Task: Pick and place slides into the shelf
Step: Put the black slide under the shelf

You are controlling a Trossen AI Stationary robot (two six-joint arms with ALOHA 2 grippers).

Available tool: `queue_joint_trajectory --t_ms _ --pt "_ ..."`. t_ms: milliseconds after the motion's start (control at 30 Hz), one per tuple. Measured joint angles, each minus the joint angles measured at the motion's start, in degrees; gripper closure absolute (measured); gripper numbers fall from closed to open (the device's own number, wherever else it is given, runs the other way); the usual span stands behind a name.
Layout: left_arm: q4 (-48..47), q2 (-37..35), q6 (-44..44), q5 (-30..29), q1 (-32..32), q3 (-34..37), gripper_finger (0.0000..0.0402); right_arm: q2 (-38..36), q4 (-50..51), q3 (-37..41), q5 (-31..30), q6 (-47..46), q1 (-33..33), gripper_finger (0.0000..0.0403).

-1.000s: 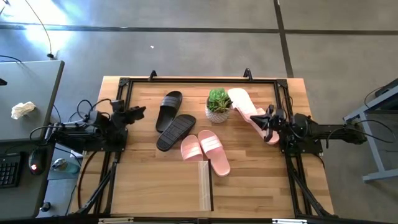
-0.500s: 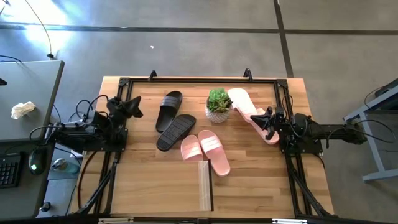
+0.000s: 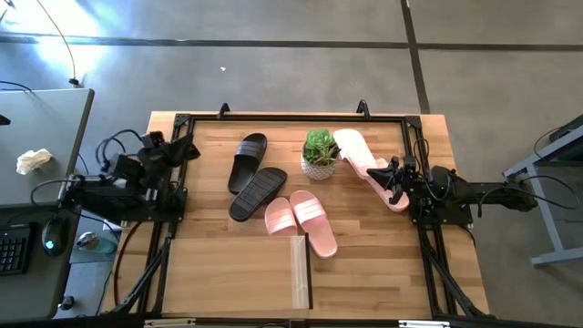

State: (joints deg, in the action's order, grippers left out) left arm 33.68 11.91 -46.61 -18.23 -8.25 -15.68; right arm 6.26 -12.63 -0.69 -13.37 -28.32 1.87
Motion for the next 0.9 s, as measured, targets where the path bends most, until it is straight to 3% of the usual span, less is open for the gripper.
queue_joint_trajectory --t_ms 67,167,367,500,667,900 --pt "-4.8 4.87 8.76 4.26 0.0 -5.75 0.0401 0.0 -0.1 0.0 0.0 0.09 0.0 0.0402" --pt "-21.7 13.6 16.83 6.12 -0.02 -16.25 0.0401 0.0 -0.12 0.0 0.0 0.11 0.0 0.0402" --pt "-66.43 35.9 31.37 -3.26 -0.04 -40.26 0.0401 0.0 -0.17 -0.02 0.05 0.27 0.0 0.0402" --pt "-91.48 52.18 34.63 -8.23 -0.04 -51.48 0.0399 0.0 -0.14 -0.02 1.59 0.28 0.0 0.0402" --pt "-105.51 68.57 35.64 -9.15 -0.04 -55.48 0.0357 0.0 -0.14 -0.04 2.75 2.51 0.0 0.0402" --pt "-106.49 81.57 36.02 -21.25 -0.04 -55.52 0.0254 0.0 -0.12 -0.04 2.71 4.38 0.0 0.0402"
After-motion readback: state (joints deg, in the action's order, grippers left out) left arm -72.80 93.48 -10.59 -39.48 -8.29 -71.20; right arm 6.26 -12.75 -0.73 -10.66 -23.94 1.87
